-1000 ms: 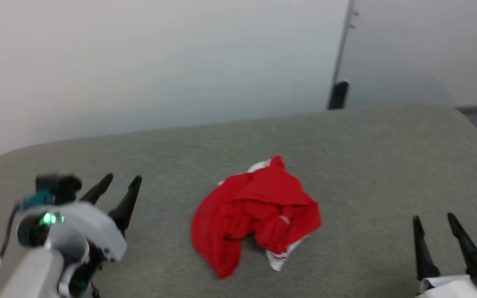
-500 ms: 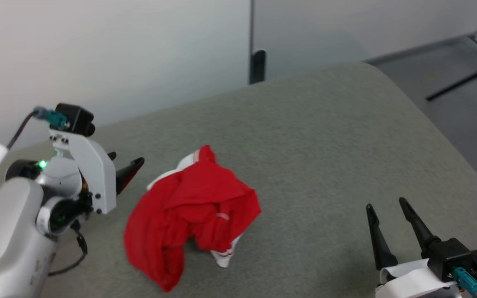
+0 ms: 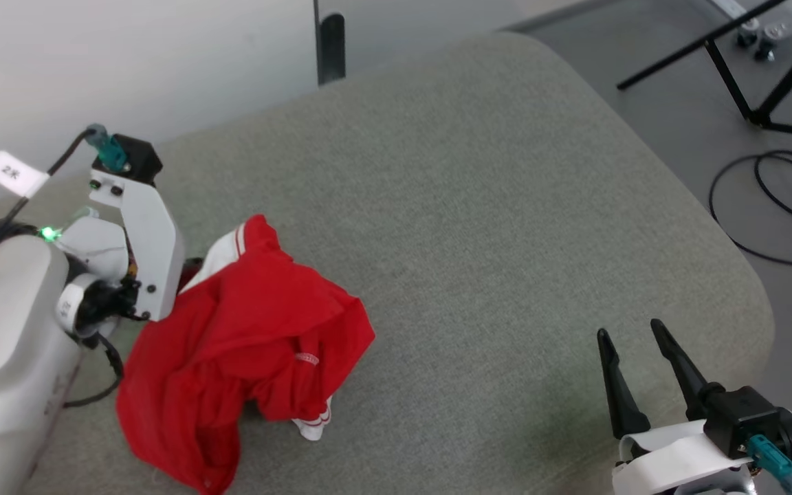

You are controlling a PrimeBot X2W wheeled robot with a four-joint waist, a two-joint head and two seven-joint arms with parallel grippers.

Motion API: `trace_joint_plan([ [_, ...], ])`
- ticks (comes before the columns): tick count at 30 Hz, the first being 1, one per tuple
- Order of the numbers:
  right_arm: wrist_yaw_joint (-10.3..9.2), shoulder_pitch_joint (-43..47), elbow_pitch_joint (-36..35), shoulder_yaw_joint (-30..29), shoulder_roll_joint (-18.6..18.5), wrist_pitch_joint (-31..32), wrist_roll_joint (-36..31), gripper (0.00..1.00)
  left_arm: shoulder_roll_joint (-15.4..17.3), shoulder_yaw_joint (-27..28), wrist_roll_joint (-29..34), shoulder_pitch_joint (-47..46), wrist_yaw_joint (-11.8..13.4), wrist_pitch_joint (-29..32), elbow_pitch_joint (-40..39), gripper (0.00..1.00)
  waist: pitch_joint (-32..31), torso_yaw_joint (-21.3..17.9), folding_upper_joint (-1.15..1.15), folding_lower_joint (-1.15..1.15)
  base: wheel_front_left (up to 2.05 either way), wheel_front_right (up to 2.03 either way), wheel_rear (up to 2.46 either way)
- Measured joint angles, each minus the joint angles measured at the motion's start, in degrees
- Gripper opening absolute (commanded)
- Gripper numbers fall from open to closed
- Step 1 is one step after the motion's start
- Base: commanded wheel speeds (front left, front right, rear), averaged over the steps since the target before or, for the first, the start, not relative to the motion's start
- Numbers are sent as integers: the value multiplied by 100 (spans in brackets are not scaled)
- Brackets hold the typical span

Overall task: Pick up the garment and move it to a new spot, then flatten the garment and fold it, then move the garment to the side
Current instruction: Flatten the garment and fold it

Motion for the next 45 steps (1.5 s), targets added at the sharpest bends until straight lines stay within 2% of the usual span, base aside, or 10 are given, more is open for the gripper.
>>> trace_joint_plan([
  [11, 0, 6, -196, -5, 8, -1, 281, 100, 46, -403, 88, -335, -32, 534, 1112, 100, 580, -188, 0, 0, 0, 0, 0],
  [15, 0, -2, -203, 12, 9, 0, 292, 100, -15, -319, -34, -386, -5, 579, 1334, 100, 655, -210, 0, 0, 0, 0, 0],
  [16, 0, -4, -202, 24, 9, -1, 289, 100, -34, -300, -69, -406, 15, 608, 1392, 80, 658, -211, 0, 0, 0, 0, 0],
  [17, 0, -16, -199, 34, 9, -1, 287, 100, -47, -304, -94, -429, 27, 662, 1432, 41, 653, -210, 0, 0, 0, 0, 0],
  [19, -1, -74, -189, 49, 9, -1, 249, 100, -67, -261, -178, -444, 68, 699, 1503, 0, 637, -205, 0, 0, 0, 0, 0],
  [27, 0, -194, 5, 143, 15, -1, 85, 100, -156, -227, -244, -297, 287, 558, 1495, 0, 402, -150, 0, 0, 0, 0, 0],
  [34, 0, -165, 88, -4, 16, -1, -121, 100, -166, -187, -199, -301, 382, 218, 1243, 0, 154, 256, 0, 0, 0, 0, 0],
  [38, 0, -73, 153, -36, 1, -1, -189, 100, -64, -120, -167, -282, 478, 13, 1127, 0, -24, 588, 0, 0, 0, 0, 0],
  [45, 0, 39, 186, -23, -101, 40, -231, 100, 354, 19, -182, 129, 738, -36, 944, 0, -375, 1193, 0, 0, 0, 0, 0],
])
